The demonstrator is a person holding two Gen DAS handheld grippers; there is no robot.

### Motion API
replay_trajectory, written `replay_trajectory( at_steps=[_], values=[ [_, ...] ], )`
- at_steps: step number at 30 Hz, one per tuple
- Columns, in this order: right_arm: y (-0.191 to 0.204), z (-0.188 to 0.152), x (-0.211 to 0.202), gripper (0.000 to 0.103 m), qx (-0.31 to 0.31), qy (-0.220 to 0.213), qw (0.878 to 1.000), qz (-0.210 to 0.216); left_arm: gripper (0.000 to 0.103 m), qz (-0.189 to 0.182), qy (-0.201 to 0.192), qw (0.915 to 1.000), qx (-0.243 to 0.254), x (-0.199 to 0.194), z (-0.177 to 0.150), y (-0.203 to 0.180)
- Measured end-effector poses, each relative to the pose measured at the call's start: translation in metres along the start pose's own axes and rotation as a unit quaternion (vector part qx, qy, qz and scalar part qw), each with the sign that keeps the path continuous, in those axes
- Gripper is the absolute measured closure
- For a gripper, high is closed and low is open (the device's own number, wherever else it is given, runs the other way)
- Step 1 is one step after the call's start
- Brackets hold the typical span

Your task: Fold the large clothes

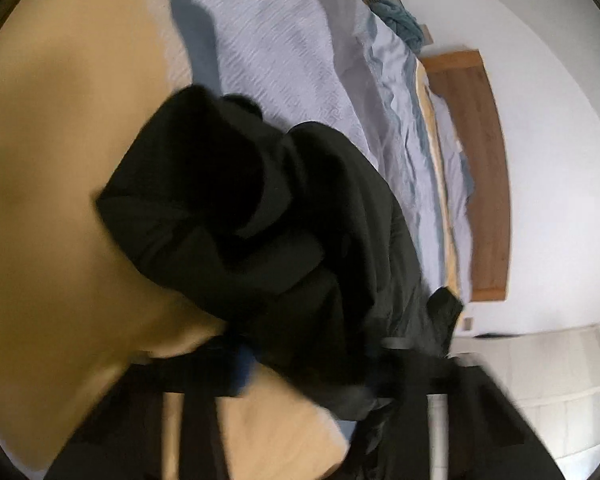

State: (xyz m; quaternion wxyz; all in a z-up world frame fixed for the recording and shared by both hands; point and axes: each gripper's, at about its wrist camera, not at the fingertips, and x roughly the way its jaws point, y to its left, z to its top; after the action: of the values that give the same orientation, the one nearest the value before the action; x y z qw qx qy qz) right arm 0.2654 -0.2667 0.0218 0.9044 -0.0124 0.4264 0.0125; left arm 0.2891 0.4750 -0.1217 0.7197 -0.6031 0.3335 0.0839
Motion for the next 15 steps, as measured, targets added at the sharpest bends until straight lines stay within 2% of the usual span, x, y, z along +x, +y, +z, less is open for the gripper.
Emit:
replay_trajectory(
  at_steps=[3, 6, 11, 15],
  values=[
    [0.002, 0.000, 0.001, 0.035, -0.008, 0.003, 1.000, 0.003, 0.091, 0.000, -0.021, 0.9998, 0.006, -0.008, -0.005, -0.005],
    [0.000, 0.000, -0.002, 0.035, -0.007, -0.001, 1.000, 0.010, 0.093, 0.003, -0.032, 0.9990, 0.030, -0.016, -0.009, -0.020],
    [-0.010, -0.002, -0.018, 0.035, 0.006, -0.017, 1.000, 0.021, 0.095, 0.006, -0.047, 0.9948, 0.090, -0.039, -0.022, -0.061],
    [-0.021, -0.004, -0.037, 0.035, 0.014, -0.035, 0.999, 0.031, 0.095, 0.016, -0.061, 0.9865, 0.152, -0.059, -0.043, -0.105]
  ],
)
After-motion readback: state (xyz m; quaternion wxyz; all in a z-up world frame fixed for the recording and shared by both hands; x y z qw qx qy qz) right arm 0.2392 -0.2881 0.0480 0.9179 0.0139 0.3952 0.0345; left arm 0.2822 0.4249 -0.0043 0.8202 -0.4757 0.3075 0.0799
